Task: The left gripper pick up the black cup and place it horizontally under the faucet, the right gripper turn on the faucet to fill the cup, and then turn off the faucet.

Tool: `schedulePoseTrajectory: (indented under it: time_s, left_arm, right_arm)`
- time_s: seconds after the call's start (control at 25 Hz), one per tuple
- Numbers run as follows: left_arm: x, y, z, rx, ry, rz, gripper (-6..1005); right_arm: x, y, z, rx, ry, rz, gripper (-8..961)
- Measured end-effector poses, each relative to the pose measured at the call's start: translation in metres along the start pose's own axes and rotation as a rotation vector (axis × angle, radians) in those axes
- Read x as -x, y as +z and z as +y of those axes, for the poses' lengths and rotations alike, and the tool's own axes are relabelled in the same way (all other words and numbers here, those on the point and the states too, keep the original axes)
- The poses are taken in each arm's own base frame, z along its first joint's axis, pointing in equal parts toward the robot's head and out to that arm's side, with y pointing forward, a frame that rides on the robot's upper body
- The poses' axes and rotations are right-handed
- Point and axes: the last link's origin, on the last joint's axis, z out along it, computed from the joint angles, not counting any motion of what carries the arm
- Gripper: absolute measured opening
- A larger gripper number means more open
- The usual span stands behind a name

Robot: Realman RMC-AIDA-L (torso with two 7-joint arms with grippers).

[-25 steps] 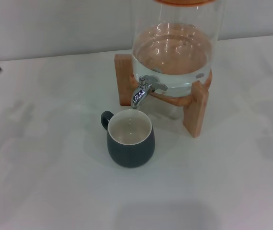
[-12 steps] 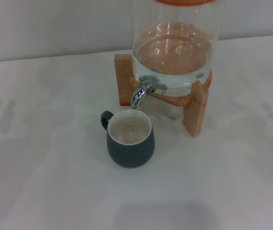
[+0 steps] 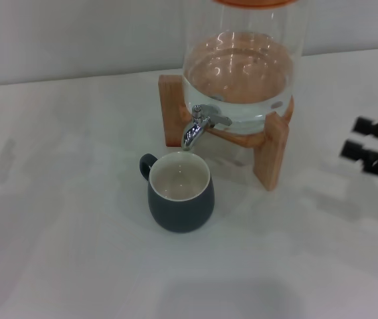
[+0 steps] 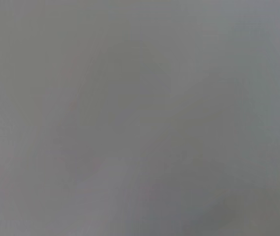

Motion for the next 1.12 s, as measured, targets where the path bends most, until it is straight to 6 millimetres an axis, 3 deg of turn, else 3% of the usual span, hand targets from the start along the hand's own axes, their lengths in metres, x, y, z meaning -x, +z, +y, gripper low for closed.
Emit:
schedulePoseTrajectory:
  time_s: [0.44,1.12]
  left_arm:
    - [0.001,-0.003,-0.003,-0.017,-0.014,-0.005,388]
    - [0.001,-0.010,-0.010,-0.046,-0.019,-0.001,387]
  right_arm:
    - [0.005,0.037,0.014,0.161,-0.024,0.096,808]
    - [0.013,0.093,0.011,0.118,-0.011,0.162,807]
